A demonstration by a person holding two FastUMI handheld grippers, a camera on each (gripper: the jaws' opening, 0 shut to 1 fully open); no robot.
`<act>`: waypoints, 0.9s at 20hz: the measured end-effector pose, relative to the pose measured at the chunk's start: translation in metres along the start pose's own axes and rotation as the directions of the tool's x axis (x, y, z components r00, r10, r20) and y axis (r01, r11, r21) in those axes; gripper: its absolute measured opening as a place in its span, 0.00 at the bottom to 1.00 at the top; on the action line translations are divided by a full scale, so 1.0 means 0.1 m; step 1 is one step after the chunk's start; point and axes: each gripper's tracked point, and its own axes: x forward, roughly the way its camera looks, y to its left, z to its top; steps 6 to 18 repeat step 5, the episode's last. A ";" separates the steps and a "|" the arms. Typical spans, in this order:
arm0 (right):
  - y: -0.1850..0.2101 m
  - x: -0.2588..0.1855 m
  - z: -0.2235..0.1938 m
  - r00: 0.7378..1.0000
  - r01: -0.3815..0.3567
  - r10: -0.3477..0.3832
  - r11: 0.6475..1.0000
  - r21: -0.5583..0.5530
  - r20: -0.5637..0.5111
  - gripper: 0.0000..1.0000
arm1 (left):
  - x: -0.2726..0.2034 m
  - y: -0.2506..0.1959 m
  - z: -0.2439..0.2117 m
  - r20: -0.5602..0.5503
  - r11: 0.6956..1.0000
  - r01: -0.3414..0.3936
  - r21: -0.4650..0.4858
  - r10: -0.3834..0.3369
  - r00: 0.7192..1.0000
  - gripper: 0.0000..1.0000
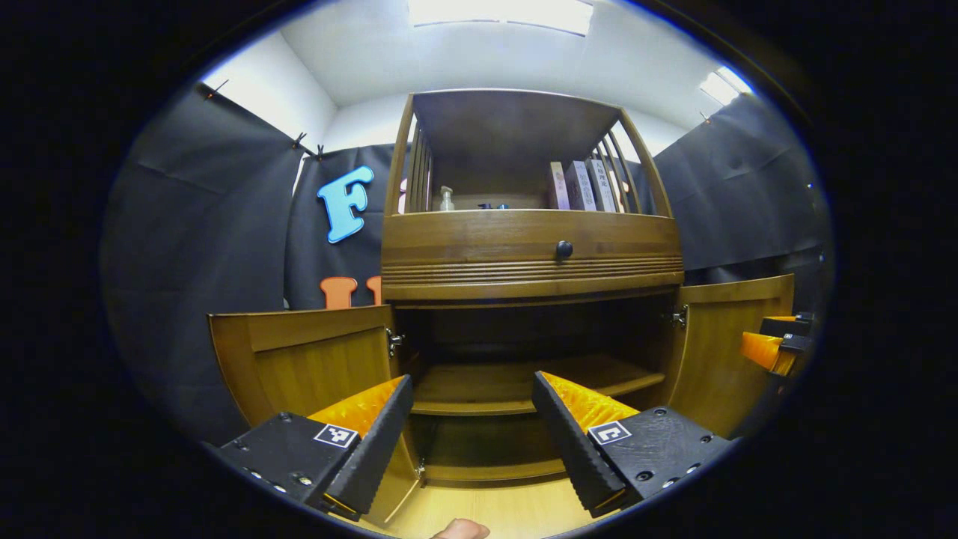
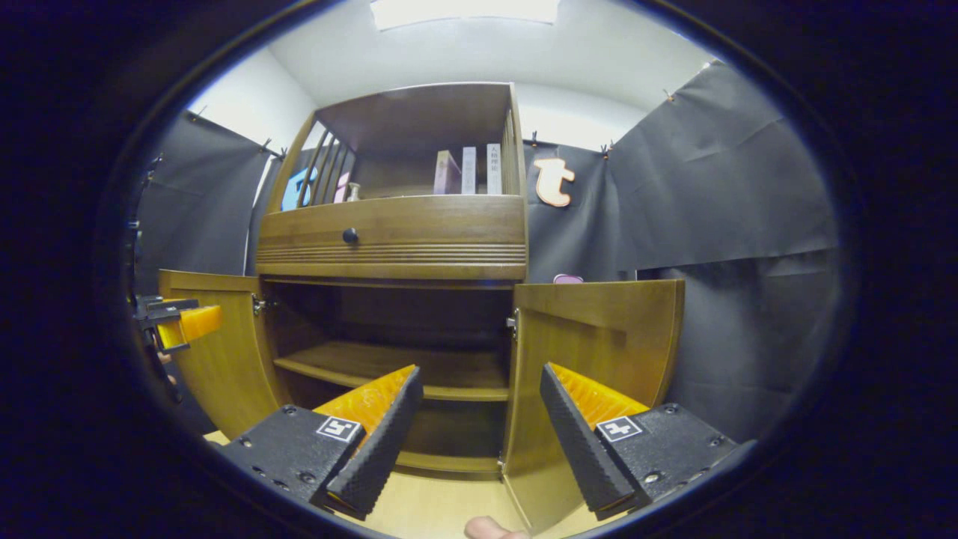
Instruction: Open the right door of the double-door shoe cabinet with the right hand, and open the left door with the left hand.
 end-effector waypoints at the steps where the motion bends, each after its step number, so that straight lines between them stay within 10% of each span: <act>1: 0.02 0.00 0.03 1.000 -0.006 0.006 1.000 0.000 0.008 0.99 | -0.02 0.01 0.03 0.005 1.000 -0.005 0.004 0.005 1.000 1.00; 18: 0.10 0.04 0.11 0.998 -0.034 0.035 0.999 -0.027 0.044 1.00 | -0.09 0.18 0.10 0.041 0.998 -0.055 0.041 0.054 0.998 0.96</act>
